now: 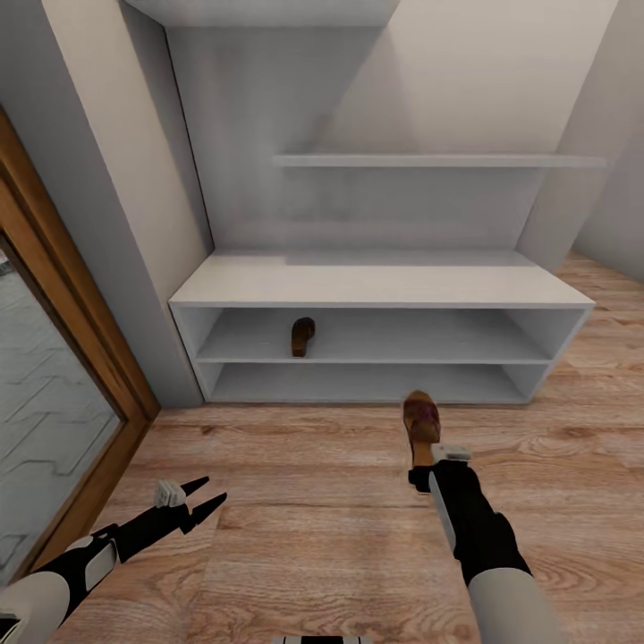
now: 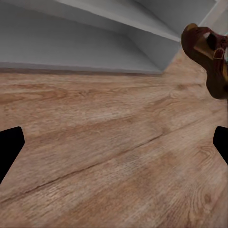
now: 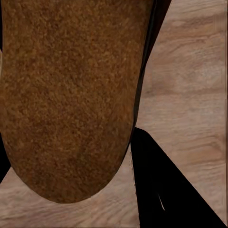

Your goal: Pick up the two gym shoes and the two sandals from the corridor floor and place them onto the hallstand (shoe rack) in the corridor, making sure they are on the rack and not on the floor. Arrange them so the two gym shoes are next to each other and the two sandals are next to each other.

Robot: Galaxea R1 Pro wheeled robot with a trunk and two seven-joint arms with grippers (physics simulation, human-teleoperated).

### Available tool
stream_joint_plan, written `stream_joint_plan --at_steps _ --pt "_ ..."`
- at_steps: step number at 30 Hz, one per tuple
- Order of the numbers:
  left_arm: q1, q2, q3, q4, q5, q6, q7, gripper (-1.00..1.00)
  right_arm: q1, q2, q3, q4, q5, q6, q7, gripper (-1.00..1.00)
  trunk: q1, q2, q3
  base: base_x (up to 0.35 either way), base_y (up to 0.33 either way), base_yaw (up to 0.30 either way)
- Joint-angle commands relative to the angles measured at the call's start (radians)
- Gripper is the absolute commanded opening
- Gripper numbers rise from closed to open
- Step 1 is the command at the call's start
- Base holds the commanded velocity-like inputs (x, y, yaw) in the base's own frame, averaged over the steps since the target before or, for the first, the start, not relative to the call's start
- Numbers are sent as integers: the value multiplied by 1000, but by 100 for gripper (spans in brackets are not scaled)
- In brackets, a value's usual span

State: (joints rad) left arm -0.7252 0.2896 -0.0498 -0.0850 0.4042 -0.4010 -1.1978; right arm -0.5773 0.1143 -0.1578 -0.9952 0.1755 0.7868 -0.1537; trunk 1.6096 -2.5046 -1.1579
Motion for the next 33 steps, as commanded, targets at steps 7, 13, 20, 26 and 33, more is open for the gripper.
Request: stream_joint_plan --at_steps 7,13,20,26,33 --pt "0 -1 -7 14 5 -4 -2 100 -61 0 130 -3 2 3 -26 -100 0 0 -1 0 0 0" --pt "0 -3 -7 30 4 -4 -3 100 -63 0 286 -5 1 2 -28 -100 0 0 -1 0 0 0" --pt "0 -11 -8 31 -17 -4 -55 100 -62 0 315 -5 -3 2 -29 -100 0 0 -1 0 0 0" --pt "-1 -15 -8 31 -48 -4 -95 100 -62 0 316 -5 -4 2 -28 -100 0 0 -4 0 0 72" --pt "0 -15 -8 31 -51 -4 -98 100 -62 0 316 -4 -5 2 -28 -100 0 0 -13 0 0 176"
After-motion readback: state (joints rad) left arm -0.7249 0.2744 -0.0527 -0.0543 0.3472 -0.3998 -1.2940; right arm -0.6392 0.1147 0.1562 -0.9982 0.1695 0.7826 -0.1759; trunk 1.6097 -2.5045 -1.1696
